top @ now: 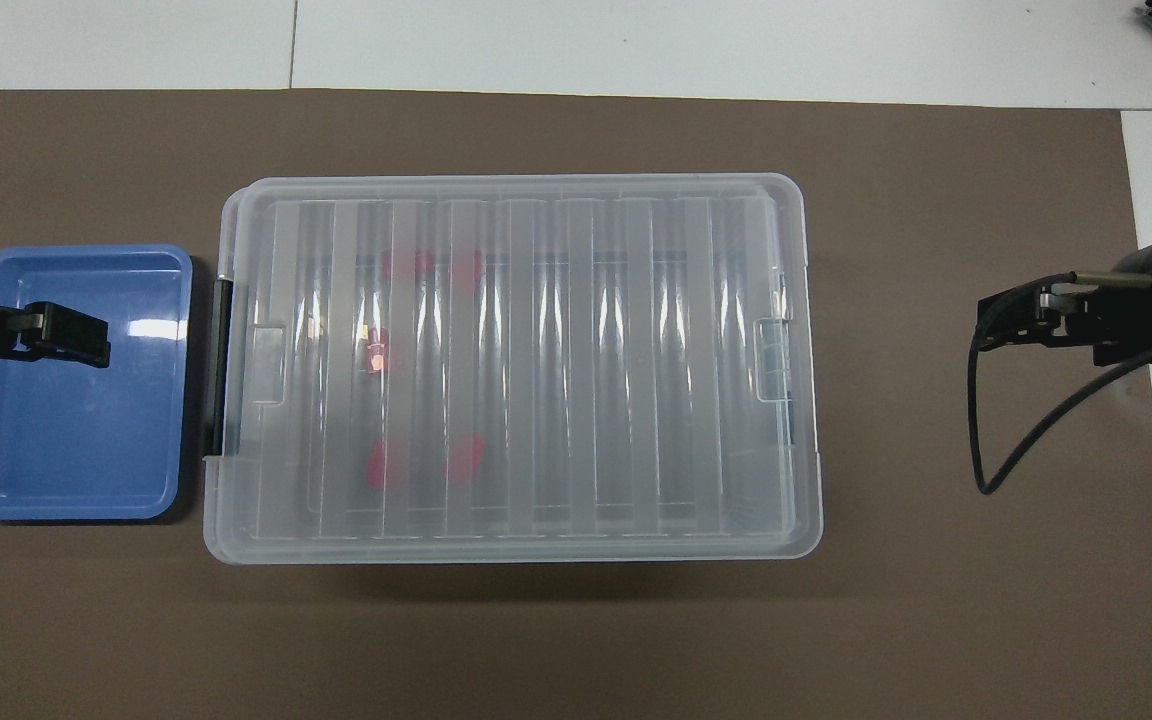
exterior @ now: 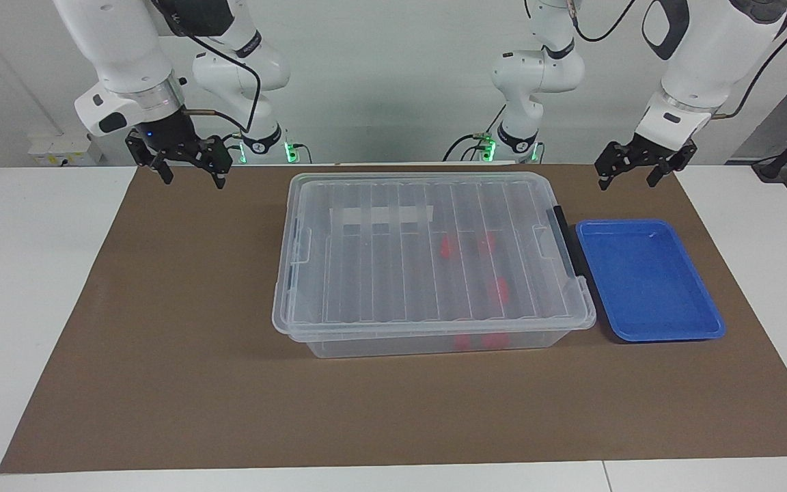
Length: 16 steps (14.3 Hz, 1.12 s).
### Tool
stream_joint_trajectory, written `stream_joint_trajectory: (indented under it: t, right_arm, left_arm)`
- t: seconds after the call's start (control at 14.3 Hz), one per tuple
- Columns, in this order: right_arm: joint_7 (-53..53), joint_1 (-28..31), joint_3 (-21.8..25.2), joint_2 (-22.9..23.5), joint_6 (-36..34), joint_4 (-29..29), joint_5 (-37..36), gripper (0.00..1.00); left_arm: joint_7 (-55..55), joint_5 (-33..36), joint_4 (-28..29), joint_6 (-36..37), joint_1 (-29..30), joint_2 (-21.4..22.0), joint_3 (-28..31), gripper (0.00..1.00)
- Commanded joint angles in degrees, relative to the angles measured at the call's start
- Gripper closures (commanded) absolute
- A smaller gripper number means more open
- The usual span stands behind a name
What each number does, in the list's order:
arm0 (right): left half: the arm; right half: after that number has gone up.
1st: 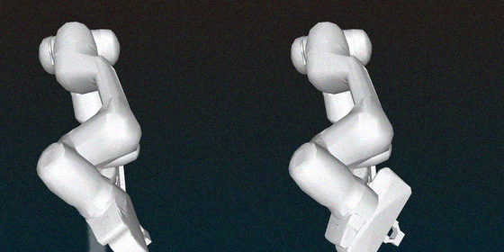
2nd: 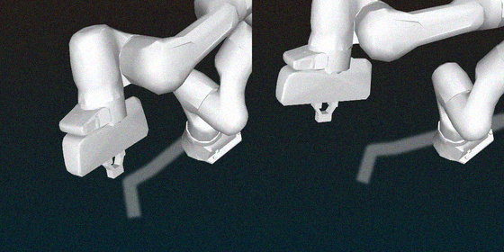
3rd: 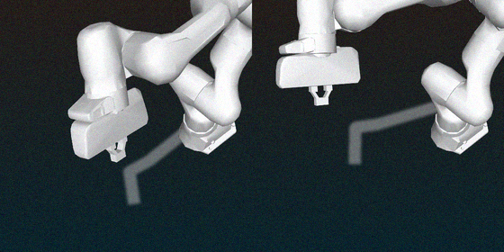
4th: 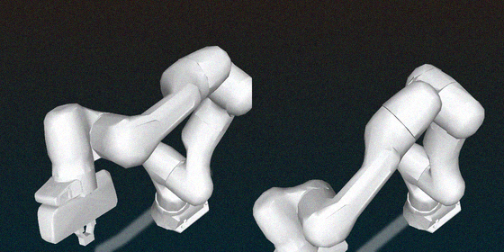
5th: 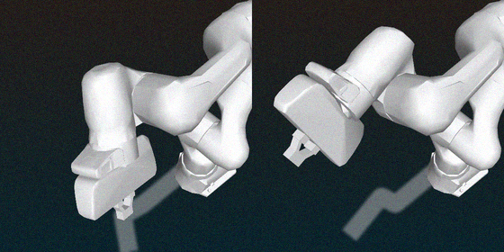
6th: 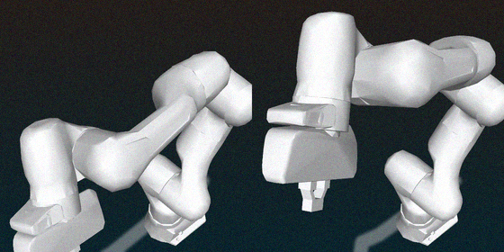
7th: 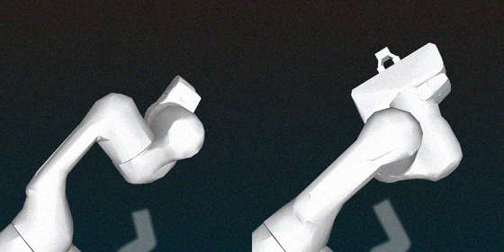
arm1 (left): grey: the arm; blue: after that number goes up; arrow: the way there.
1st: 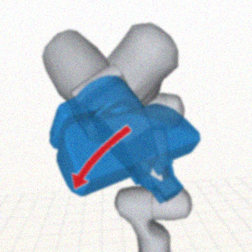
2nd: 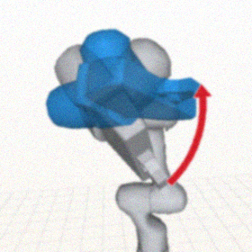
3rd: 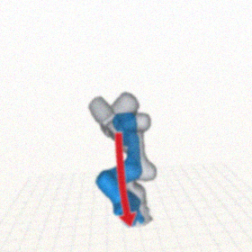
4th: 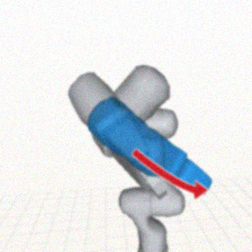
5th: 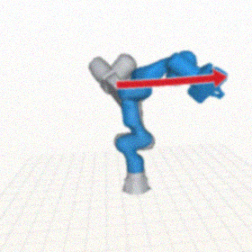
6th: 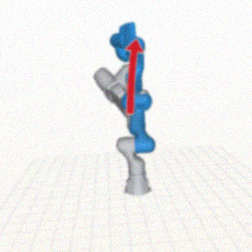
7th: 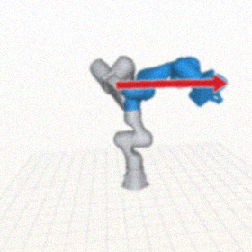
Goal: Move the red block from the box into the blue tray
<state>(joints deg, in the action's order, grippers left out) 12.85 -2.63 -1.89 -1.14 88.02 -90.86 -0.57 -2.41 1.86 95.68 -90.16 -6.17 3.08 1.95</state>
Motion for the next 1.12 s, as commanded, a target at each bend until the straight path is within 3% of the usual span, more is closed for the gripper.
stream_joint_trajectory:
  t: [0.0,0.56,1.05]
  right_arm:
    - [-1.34,0.52,-0.22,-1.67,1.37,-2.04,1.36,0.00]
    - [-2.22,1.23,-0.22,-1.67,1.02,-1.60,1.36,0.00]
    - [-1.52,0.44,-0.92,-2.37,7.33,-6.42,1.36,0.01]
  left_arm:
    - [-0.58,-0.80,-0.41,1.04,0.54,0.52,-0.28,0.00]
    - [-0.58,-0.80,-0.41,1.04,0.54,0.52,-0.28,0.00]
    - [-0.58,-0.71,-0.41,1.13,0.54,0.52,-0.28,0.00]
